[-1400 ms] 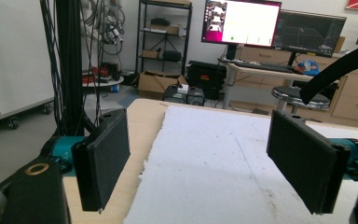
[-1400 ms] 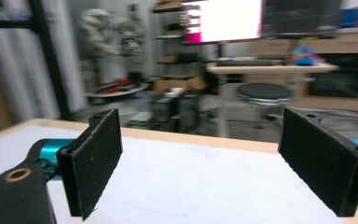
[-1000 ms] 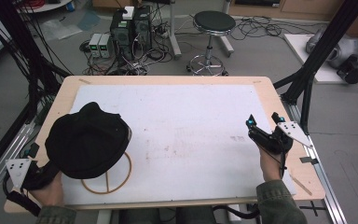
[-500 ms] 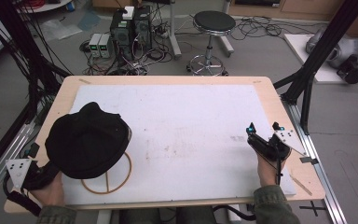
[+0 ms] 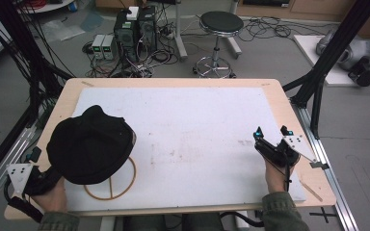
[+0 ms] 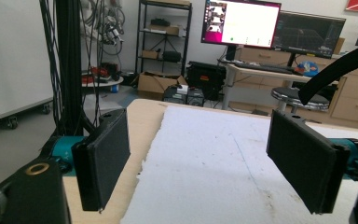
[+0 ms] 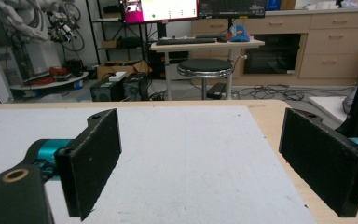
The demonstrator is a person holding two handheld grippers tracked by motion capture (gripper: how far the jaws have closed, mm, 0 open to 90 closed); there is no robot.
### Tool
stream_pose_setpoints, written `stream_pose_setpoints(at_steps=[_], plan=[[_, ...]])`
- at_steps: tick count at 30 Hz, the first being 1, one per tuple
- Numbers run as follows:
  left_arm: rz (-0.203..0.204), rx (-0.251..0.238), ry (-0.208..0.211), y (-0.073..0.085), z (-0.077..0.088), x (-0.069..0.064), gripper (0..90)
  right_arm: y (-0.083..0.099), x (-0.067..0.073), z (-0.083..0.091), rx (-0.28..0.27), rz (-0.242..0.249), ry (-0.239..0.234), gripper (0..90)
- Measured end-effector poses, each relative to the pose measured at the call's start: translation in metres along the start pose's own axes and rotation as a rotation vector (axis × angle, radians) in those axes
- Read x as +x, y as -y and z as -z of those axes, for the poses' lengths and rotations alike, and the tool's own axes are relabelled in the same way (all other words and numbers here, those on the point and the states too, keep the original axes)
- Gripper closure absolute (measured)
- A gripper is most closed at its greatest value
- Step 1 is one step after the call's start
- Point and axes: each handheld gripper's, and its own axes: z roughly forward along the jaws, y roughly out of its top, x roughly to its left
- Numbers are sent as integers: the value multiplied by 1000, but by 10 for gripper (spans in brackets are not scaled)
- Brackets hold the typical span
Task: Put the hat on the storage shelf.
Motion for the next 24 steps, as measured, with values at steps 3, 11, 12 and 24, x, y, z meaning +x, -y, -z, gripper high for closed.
stream_pose_setpoints(at_steps=[3, 11, 12, 24], plan=[[-2, 2, 1, 0, 0, 0, 216, -1, 0, 1, -9, 4, -1, 121], [2, 5, 6, 0, -3, -1, 216, 0, 2, 0, -3, 24, 0, 122], [2, 6, 6, 0, -3, 0, 216, 0, 3, 0, -2, 17, 1, 122], [0, 5, 4, 0, -3, 0, 216, -1, 0, -1, -12, 1, 2, 122]])
